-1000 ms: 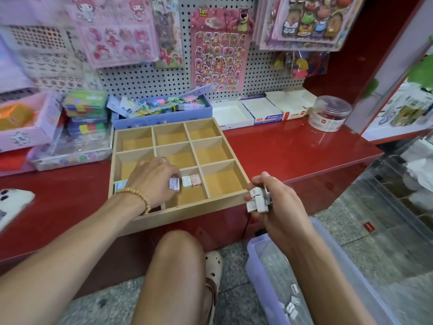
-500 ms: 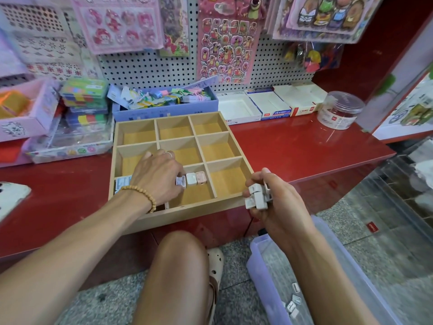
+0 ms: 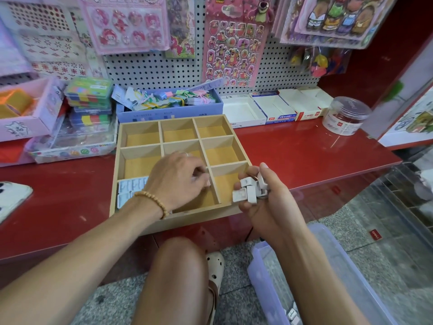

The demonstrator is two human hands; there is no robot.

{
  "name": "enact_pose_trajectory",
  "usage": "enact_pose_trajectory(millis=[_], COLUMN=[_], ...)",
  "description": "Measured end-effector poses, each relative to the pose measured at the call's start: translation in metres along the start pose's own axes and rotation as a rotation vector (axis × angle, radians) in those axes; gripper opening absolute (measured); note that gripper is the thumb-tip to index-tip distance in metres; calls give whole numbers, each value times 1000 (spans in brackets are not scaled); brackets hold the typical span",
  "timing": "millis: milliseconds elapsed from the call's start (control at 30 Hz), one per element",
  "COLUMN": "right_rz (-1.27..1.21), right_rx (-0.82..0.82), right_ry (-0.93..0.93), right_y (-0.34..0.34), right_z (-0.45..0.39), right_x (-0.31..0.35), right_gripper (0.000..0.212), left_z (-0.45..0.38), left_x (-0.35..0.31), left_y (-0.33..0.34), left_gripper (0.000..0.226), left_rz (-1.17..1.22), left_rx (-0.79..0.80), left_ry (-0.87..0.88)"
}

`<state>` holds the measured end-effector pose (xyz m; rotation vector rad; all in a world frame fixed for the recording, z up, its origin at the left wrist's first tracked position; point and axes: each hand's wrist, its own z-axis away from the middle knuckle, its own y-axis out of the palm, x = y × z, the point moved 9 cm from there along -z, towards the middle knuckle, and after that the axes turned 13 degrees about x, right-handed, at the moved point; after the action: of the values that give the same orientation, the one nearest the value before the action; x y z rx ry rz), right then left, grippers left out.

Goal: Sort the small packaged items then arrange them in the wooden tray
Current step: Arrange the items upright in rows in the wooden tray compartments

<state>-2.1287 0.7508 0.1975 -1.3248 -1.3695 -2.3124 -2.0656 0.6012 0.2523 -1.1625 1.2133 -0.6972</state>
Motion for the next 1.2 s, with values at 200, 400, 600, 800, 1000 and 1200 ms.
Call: enact_pose_trajectory(millis=[200,400,600,800,1000,1200], right_rz=[-211,-266,-7,713,787,751], right_rx=[61,92,-27,123,132,140], right_ry=[-17,4,-15,67,75,89], right_y=[21,30,11,41,53,59], right_z=[-18,-23,-23,-17,-17,-19], right_x=[-9,-17,-9,-4,-7,-17], right_gripper=[27,26,21,22,26,26], left_z=[4,14,16,12,14,17], left_x=[-2,5,27,29,23,4], left_y=[38,57,23,-9,-21,-32], left_gripper=[16,22,11,8,17,27], left_rz=[1000,1406,1278,1035,919,469], left_rx=[256,352,228,162,184,75], left_ry=[-230,-371,-341,-230,-170,-9])
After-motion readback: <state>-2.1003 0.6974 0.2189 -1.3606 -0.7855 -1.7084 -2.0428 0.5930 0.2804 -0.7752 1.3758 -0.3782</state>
